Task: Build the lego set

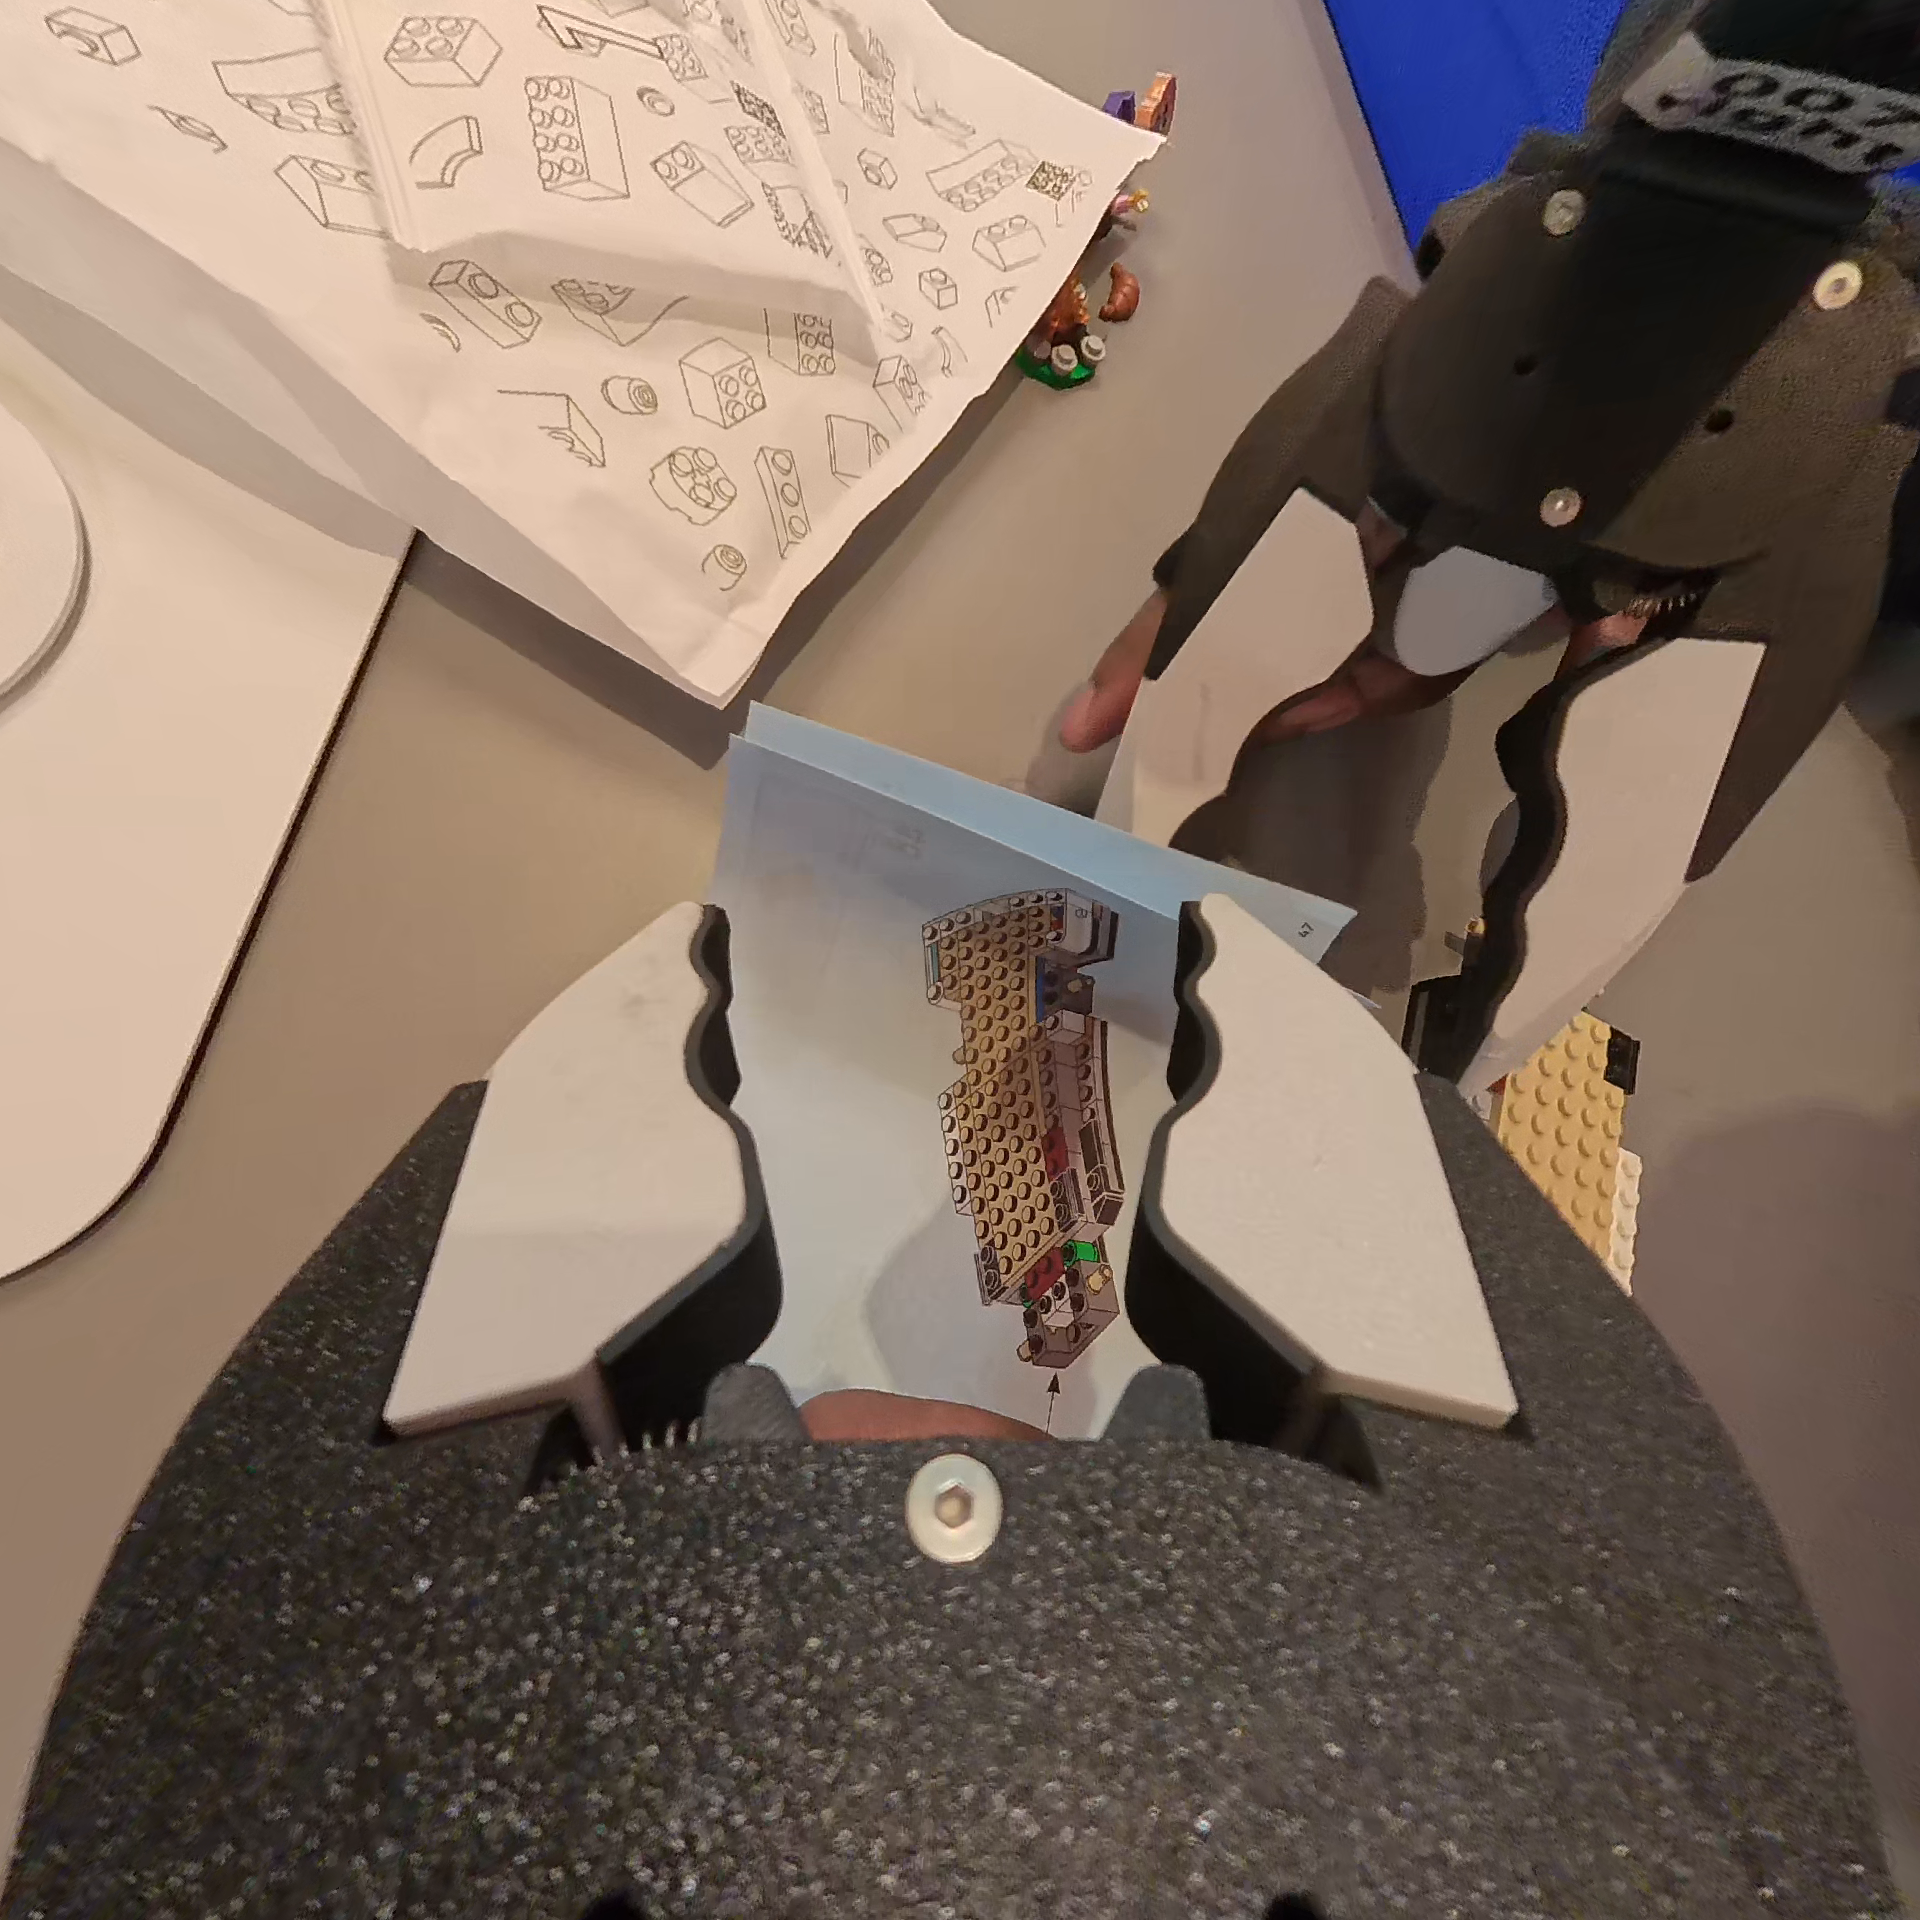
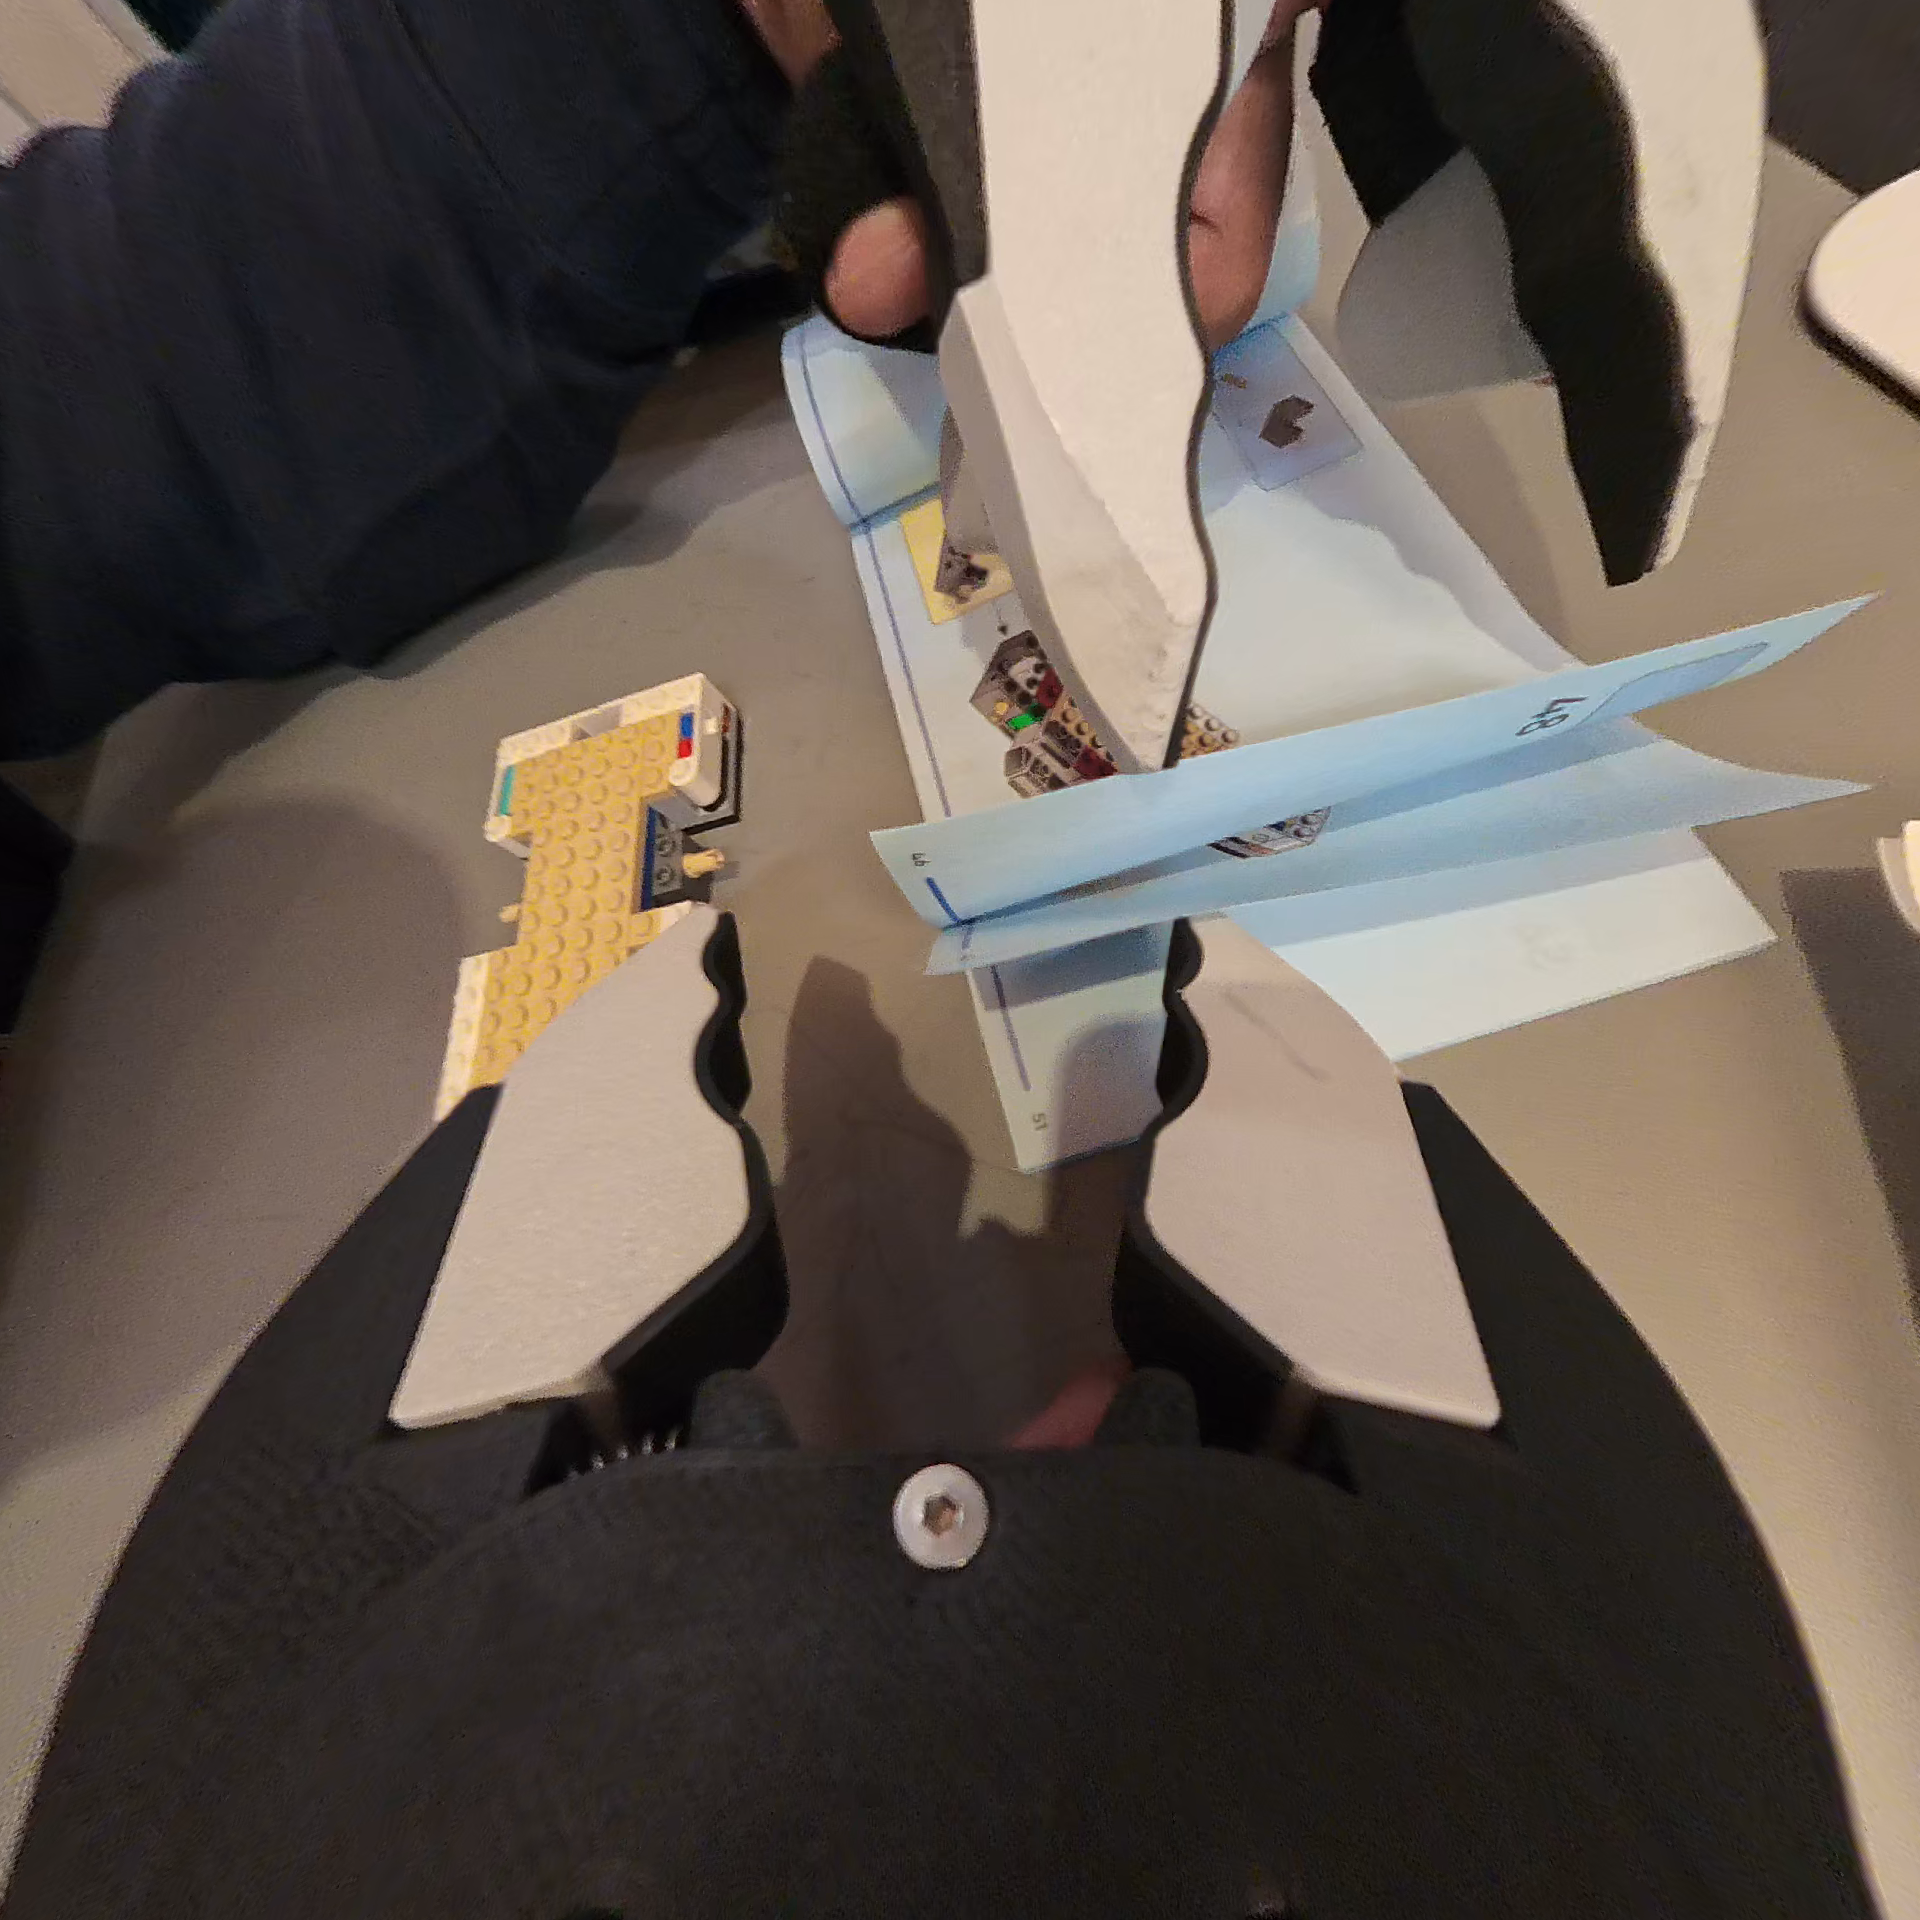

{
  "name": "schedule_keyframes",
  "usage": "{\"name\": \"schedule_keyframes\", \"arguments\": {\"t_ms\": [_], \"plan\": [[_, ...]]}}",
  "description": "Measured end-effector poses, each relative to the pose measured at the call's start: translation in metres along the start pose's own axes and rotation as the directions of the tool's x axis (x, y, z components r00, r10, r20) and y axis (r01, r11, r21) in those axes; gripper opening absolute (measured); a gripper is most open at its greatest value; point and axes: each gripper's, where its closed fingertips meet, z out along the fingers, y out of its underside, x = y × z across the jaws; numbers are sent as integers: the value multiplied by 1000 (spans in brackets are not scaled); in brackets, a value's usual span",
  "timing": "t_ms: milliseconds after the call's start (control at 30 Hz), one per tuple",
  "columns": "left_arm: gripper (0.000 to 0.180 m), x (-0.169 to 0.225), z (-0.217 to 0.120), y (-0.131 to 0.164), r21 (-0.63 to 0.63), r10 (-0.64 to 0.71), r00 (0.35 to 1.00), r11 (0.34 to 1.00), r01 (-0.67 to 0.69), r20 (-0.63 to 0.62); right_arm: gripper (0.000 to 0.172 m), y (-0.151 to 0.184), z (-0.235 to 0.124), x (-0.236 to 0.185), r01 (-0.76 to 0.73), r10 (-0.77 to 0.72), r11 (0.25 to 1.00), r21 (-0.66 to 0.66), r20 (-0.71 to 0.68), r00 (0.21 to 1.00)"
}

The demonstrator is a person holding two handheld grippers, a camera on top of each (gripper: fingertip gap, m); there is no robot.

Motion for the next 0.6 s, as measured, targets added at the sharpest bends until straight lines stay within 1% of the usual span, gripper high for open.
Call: {"name": "schedule_keyframes", "arguments": {"t_ms": [33, 100, 133, 167, 233, 300, 367, 467, 600], "plan": [[82, 0, 0, 0, -1, -1, 1000, 1000, 1, 0, 80, 2, 0, 6, 28, -30, 999, -21, -54, 998], [82, 0, 0, 1, -4, 0, 1000, 1000, 0, 2, 86, 9, -4, 24, 100, -116, 991, -87, -205, 972], [82, 0, 0, 1, -4, 0, 1000, 1000, 0, 1, 88, 9, -6, 30, 122, -144, 987, -101, -252, 957], [82, 0, 0, 1, -3, -1, 1000, 1000, 1, 0, 90, 8, -8, 31, 129, -149, 988, -89, -268, 952], [82, -1, 0, 1, -6, -2, 1000, 1000, 2, 1, 90, 0, -11, 22, 118, -120, 993, -22, -242, 963], [82, -1, 0, 1, -5, -1, 1000, 1000, 1, 2, 89, -4, -13, 7, 95, -89, 995, 31, -171, 981], [82, -1, 0, 1, -5, -1, 1000, 1000, 1, 1, 90, -1, -10, -2, 71, -67, 997, 28, -113, 991], [82, -1, 1, 2, -9, 1, 1000, 1000, -1, 5, 90, -1, -7, 2, 98, -94, 995, 25, -143, 985], [82, -1, 1, 2, -7, -2, 1000, 1000, 2, 2, 90, -12, -16, 10, 153, -135, 987, 59, -240, 961]]}}
